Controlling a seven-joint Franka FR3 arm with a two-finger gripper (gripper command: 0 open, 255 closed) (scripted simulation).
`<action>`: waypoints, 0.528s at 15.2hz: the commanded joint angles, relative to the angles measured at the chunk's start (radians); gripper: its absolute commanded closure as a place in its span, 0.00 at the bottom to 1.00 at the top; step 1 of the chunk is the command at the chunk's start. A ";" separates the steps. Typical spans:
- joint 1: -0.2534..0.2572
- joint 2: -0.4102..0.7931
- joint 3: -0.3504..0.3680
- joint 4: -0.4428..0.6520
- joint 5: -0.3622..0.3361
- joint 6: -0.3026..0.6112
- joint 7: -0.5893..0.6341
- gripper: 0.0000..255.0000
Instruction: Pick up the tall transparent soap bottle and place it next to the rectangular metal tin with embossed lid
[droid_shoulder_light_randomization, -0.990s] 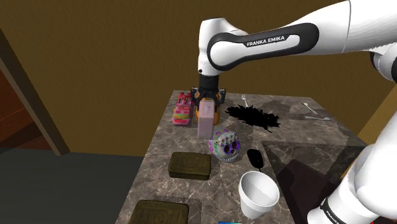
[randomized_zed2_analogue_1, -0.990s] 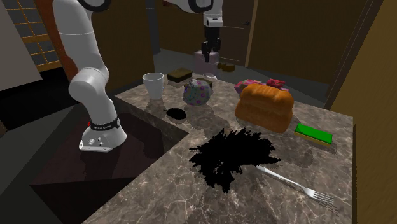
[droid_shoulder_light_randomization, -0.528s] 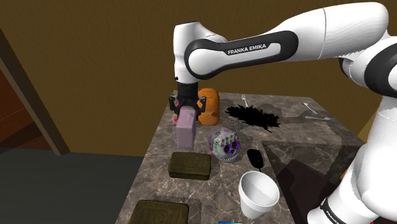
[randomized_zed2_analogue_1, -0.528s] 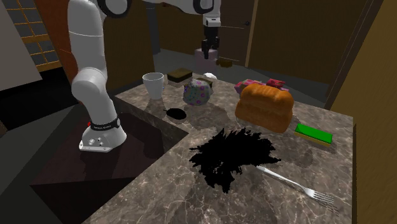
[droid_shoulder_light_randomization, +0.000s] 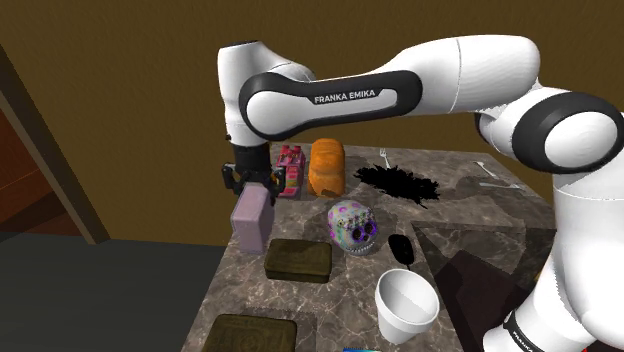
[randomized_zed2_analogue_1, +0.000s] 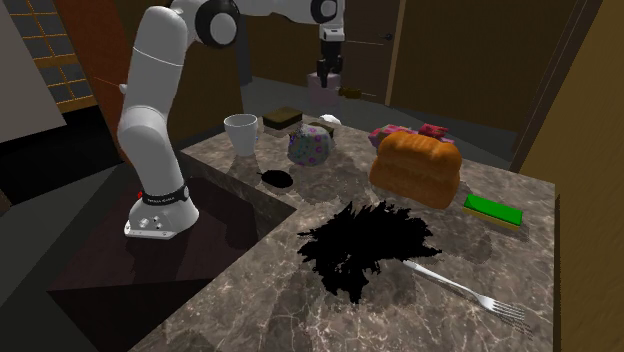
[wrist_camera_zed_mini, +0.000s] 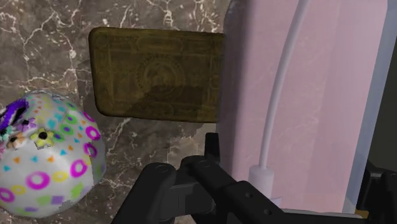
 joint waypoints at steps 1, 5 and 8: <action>0.041 0.070 0.001 0.095 -0.021 -0.028 0.032 1.00; 0.151 0.261 -0.008 0.393 -0.066 -0.136 0.079 1.00; 0.140 0.247 -0.008 0.327 -0.063 -0.086 0.083 1.00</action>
